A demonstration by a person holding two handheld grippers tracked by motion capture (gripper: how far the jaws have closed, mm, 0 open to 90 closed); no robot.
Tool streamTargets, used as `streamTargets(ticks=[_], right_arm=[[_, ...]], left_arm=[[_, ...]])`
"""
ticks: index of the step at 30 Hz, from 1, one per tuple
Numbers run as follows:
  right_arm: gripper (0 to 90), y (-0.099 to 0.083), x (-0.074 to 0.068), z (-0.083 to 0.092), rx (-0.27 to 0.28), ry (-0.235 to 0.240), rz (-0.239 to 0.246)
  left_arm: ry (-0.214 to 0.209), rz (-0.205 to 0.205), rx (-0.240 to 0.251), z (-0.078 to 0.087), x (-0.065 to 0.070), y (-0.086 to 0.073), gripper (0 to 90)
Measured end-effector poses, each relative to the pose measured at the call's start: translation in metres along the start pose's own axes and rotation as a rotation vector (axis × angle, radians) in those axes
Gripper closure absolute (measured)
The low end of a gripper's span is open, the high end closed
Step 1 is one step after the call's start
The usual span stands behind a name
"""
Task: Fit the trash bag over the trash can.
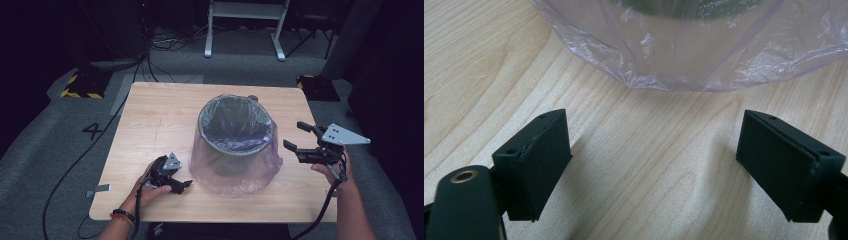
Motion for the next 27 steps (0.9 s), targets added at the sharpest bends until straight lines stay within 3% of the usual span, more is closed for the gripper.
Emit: streamTargets(ticks=[27], right_arm=[[19.0,0.025,0.009,-0.021,0.004,-0.008,-0.03]], left_arm=[[-0.003,0.001,0.001,0.0,0.0,0.0,13.6]])
Point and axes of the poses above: each handheld gripper's, and its own axes: z roughly backward along the jaws, y roughly out of its top, x roughly to its right, the point moved 7 cm from there along -z, roughly forward along the jaws, and after that the axes turned 5 degrees about z, right-handed, at the moved point
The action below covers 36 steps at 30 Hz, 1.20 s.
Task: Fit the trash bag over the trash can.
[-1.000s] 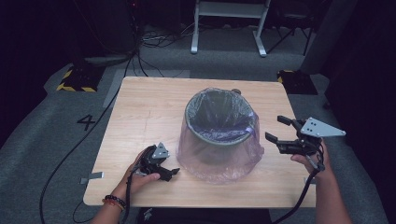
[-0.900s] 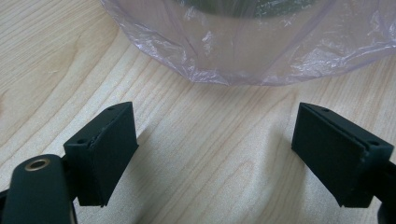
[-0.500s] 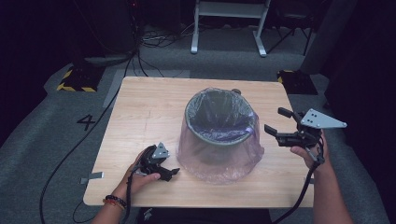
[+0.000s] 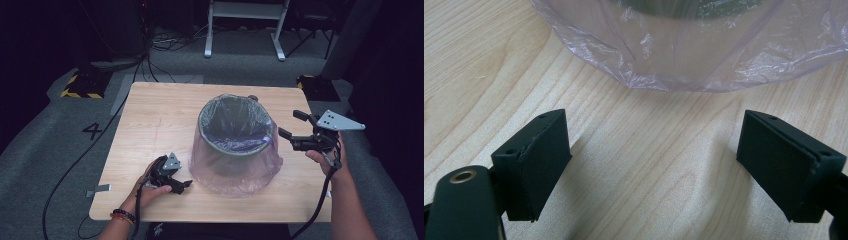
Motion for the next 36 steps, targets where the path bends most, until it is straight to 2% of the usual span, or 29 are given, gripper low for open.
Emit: streamTargets(ticks=[11,19,26,36], right_arm=[[18.6,0.011,0.001,-0.013,-0.01,0.003,0.001],[17.2,0.016,-0.006,-0.025,-0.029,0.03,0.018],[16.5,0.022,-0.01,-0.038,-0.056,0.031,0.023],[16.1,0.023,-0.016,-0.055,-0.085,0.047,0.012]], left_arm=[[0.0,-0.001,-0.001,0.0,0.0,0.0,13.6],[0.0,0.0,0.0,0.0,0.0,0.0,13.7],[0.0,-0.002,-0.001,0.0,0.0,0.0,13.6],[0.0,0.0,0.0,0.0,0.0,0.0,13.6]])
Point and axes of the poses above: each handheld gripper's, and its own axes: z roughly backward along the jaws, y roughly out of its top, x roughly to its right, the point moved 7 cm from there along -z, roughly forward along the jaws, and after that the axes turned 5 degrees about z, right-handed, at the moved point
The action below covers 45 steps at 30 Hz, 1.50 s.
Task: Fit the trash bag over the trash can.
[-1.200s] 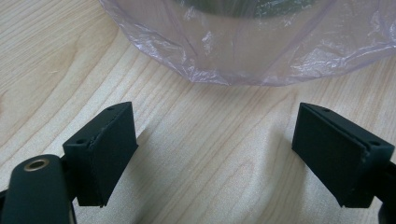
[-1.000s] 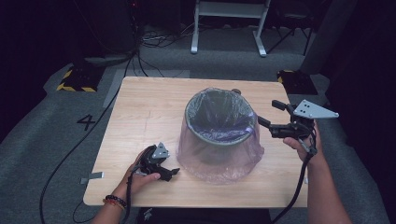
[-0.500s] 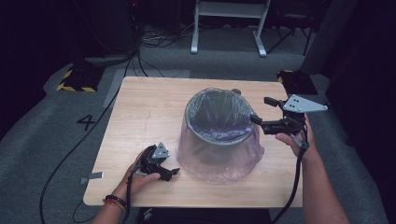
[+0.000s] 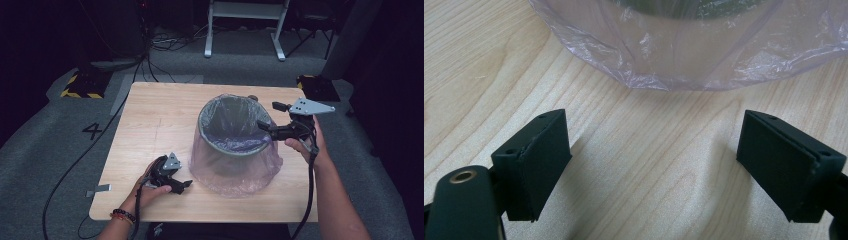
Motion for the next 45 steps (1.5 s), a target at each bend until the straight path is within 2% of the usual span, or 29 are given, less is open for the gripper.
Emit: streamTargets(ticks=[12,21,24,30,34,45], right_arm=[[16.0,0.003,-0.008,-0.016,-0.042,0.03,0.009],[16.1,0.005,-0.023,-0.029,-0.097,0.07,0.064],[16.2,0.004,-0.026,-0.032,-0.108,0.076,0.068],[16.4,0.004,-0.025,-0.035,-0.137,0.073,0.056],[16.4,0.006,-0.023,-0.04,-0.166,0.054,0.051],[17.4,0.001,-0.027,-0.055,-0.263,0.062,0.077]], left_arm=[[0.0,-0.002,-0.001,0.0,0.0,0.0,13.6],[-0.002,-0.002,-0.001,0.0,0.0,0.0,13.6],[-0.002,-0.003,-0.001,0.0,0.0,0.0,13.6],[-0.002,-0.002,0.0,0.0,0.0,0.0,13.6],[-0.002,-0.003,-0.002,0.0,0.0,0.0,13.6],[-0.003,-0.004,-0.002,0.0,0.0,0.0,13.6]])
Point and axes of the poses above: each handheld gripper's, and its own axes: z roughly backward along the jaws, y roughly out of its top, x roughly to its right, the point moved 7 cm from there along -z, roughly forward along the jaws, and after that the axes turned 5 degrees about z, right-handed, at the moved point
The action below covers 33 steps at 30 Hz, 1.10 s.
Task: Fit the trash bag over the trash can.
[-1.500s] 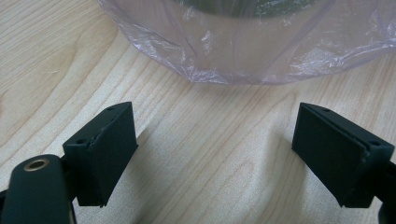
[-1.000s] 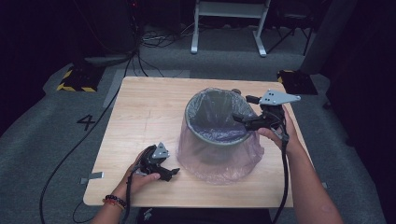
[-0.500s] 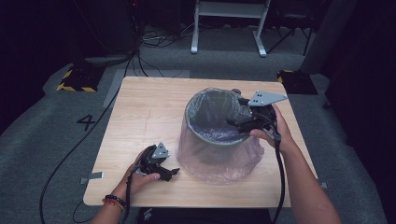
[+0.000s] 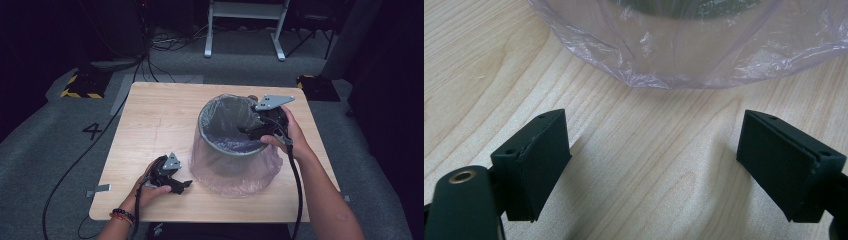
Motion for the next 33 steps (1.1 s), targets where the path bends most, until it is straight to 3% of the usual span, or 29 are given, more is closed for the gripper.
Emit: streamTargets(ticks=[14,19,28,33], right_arm=[[18.1,-0.007,-0.008,-0.009,-0.13,0.057,0.042],[17.5,-0.009,-0.009,-0.011,-0.204,0.076,0.067],[17.3,-0.012,-0.011,-0.015,-0.318,0.058,0.099],[16.5,-0.014,-0.009,-0.017,-0.371,0.046,0.084]], left_arm=[[0.0,-0.001,-0.001,0.0,0.0,0.0,13.5],[0.0,0.0,0.0,0.0,0.0,0.0,13.6],[0.0,-0.001,-0.001,0.0,0.0,0.0,13.6],[0.0,0.0,0.0,0.0,0.0,0.0,13.5]])
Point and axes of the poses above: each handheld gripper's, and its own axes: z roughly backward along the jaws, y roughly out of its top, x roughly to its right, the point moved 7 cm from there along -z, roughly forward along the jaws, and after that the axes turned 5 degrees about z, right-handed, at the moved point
